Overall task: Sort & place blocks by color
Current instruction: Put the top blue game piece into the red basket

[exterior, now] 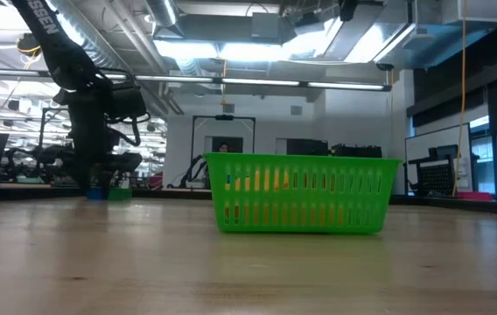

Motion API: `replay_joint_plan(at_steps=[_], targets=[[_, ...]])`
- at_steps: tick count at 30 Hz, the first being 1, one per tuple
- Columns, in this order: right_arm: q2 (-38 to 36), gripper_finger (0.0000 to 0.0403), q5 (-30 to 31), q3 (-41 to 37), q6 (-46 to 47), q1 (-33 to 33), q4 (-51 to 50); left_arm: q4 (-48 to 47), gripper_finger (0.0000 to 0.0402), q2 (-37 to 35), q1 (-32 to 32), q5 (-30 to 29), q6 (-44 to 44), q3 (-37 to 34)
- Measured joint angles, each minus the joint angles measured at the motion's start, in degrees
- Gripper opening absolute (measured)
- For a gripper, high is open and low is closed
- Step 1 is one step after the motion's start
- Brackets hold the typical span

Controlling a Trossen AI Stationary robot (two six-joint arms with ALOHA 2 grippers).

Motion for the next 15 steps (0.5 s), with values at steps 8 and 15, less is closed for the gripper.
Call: replay_joint_plan(at_steps=[8, 15], targets=[[0.0, 0.024, 0.0, 0.0, 1.1, 0.0, 0.0, -0.2, 0.0127, -4.5, 0.0, 1.5, 1.9, 0.0], [0.0, 0.024, 0.0, 0.0, 0.9, 0.0, 0.0, 0.5, 0.0127, -18.8, -0.1, 3.7, 7.1, 0.0]])
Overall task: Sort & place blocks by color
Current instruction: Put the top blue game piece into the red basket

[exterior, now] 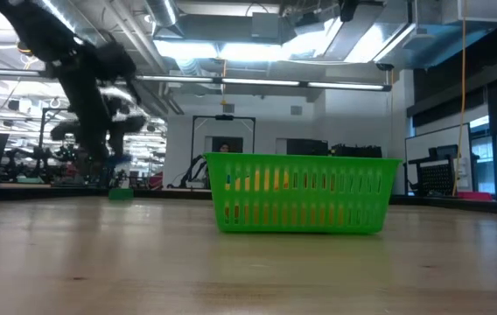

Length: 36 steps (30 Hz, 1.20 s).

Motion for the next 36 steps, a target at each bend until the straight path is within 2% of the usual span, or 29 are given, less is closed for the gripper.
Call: replay_joint_plan(at_steps=[4, 9, 14, 18, 23, 25, 30, 36], targets=[[0.0, 0.024, 0.0, 0.0, 0.0, 0.0, 0.0, 1.4, 0.0127, -10.4, -2.3, 3.1, 5.0, 0.0], [0.0, 0.024, 0.1, 0.0, -0.1, 0.0, 0.0, 6.5, 0.0127, -21.1, -9.1, 8.2, 7.0, 0.0], [0.0, 0.024, 0.1, 0.0, -0.2, 0.0, 0.0, 13.1, 0.0127, -24.6, -20.2, 9.0, 6.3, 0.0], [0.0, 0.024, 0.1, 0.0, -0.2, 0.0, 0.0, 22.1, 0.0127, -22.2, -31.0, 5.0, 6.2, 0.0], [0.0, 0.024, 0.1, 0.0, -0.2, 0.0, 0.0, 37.5, 0.0127, -14.3, -43.2, 0.2, 7.9, 0.1], [0.0, 0.024, 0.1, 0.0, -0.2, 0.0, 0.0, 41.0, 0.0127, -10.5, -47.1, -1.1, 8.8, 1.3], [0.0, 0.024, 0.0, 0.0, -0.2, 0.0, 0.0, 41.6, 0.0127, -1.4, -53.5, -2.6, 13.7, 9.8], [0.0, 0.024, -0.1, 0.0, -0.2, 0.0, 0.0, 40.6, 0.0127, 5.9, -55.7, -1.9, 25.0, 20.7]])
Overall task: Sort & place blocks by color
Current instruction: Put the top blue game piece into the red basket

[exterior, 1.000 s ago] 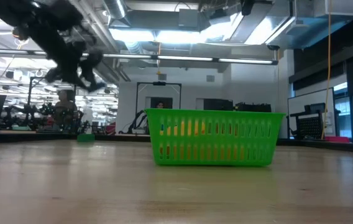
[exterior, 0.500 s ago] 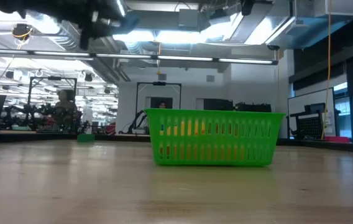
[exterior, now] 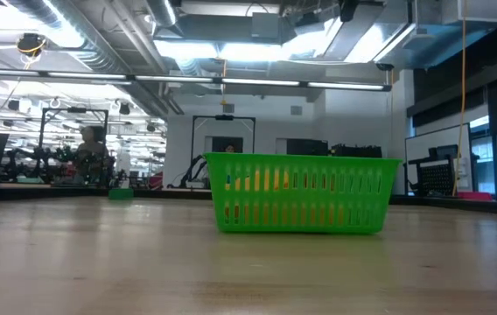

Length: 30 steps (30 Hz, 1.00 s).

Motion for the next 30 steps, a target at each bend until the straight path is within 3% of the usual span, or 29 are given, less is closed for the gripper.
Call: replay_joint_plan(at_steps=[6, 25, 30], targets=[[0.0, 0.024, -0.5, 0.0, 0.0, 0.0, 0.0, -1.5, 0.0127, 1.2, 1.0, 3.7, 1.9, 2.2], [0.0, 0.024, -0.4, 0.0, 0.0, 0.0, 0.0, -1.7, 0.0127, 1.2, 1.0, 2.5, 0.4, 2.2], [0.0, 0.024, -0.4, -0.1, 0.0, 0.0, 1.8, -19.5, 0.0127, 1.6, 2.8, 1.3, -2.5, 6.5]])
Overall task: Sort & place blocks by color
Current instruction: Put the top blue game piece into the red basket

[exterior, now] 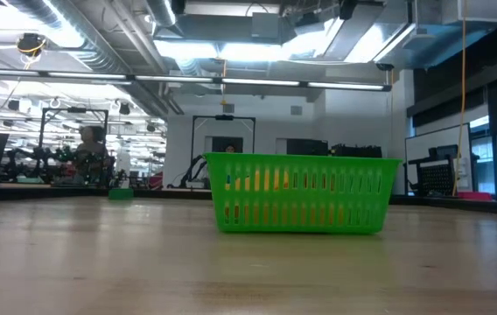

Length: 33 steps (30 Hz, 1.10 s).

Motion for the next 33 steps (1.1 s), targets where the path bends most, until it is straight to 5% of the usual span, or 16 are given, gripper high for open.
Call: replay_joint_plan(at_steps=[4, 14, 33], targets=[[0.0, 0.024, 0.4, 0.0, -0.4, 0.0, 3.5, -15.1, 0.0127, 3.9, 2.9, 4.8, -1.0, 5.6], [0.0, 0.024, 0.5, 0.0, -1.2, 0.0, 8.6, -25.6, 0.0127, 22.5, 8.4, 18.8, 5.3, 14.9], [0.0, 0.024, 0.6, 0.0, -1.0, 0.0, 8.8, -24.2, 0.0127, 44.3, 12.3, 18.6, 12.6, 20.1]])
